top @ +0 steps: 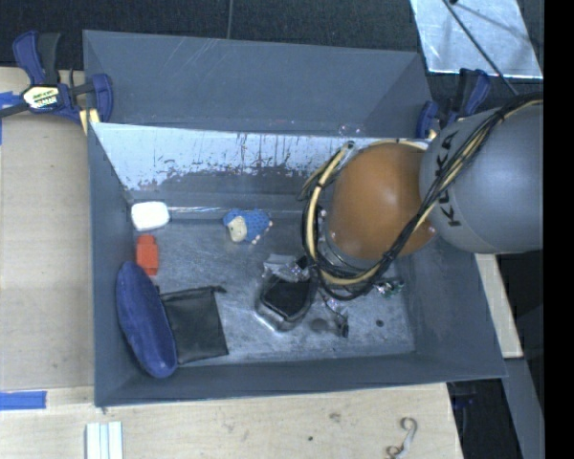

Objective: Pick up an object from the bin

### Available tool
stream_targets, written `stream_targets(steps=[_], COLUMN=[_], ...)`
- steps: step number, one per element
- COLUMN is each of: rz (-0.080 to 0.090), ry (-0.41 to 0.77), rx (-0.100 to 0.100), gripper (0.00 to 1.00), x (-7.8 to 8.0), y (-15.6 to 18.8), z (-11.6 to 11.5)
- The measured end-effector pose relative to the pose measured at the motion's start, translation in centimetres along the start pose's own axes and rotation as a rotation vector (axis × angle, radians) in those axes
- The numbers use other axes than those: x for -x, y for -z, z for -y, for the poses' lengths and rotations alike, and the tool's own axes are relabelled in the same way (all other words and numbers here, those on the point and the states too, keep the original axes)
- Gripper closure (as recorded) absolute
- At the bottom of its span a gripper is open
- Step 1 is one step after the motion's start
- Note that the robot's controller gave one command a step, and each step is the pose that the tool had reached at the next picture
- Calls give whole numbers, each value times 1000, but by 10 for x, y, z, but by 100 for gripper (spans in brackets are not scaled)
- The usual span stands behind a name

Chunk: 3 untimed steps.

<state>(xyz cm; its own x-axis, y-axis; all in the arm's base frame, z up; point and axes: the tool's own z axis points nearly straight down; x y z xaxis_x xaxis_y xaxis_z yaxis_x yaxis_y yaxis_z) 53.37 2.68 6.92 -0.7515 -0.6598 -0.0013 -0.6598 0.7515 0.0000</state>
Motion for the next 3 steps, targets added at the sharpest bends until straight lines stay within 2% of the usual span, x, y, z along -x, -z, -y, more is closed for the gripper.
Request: stream_targets(steps=[1,2,3], rz=[6,-7,2], ry=[-2,-5,88], rx=[-3,3,-3], gripper=[100,100,100], x=[2,32,20], y=[2,0,183], z=[1,14,6])
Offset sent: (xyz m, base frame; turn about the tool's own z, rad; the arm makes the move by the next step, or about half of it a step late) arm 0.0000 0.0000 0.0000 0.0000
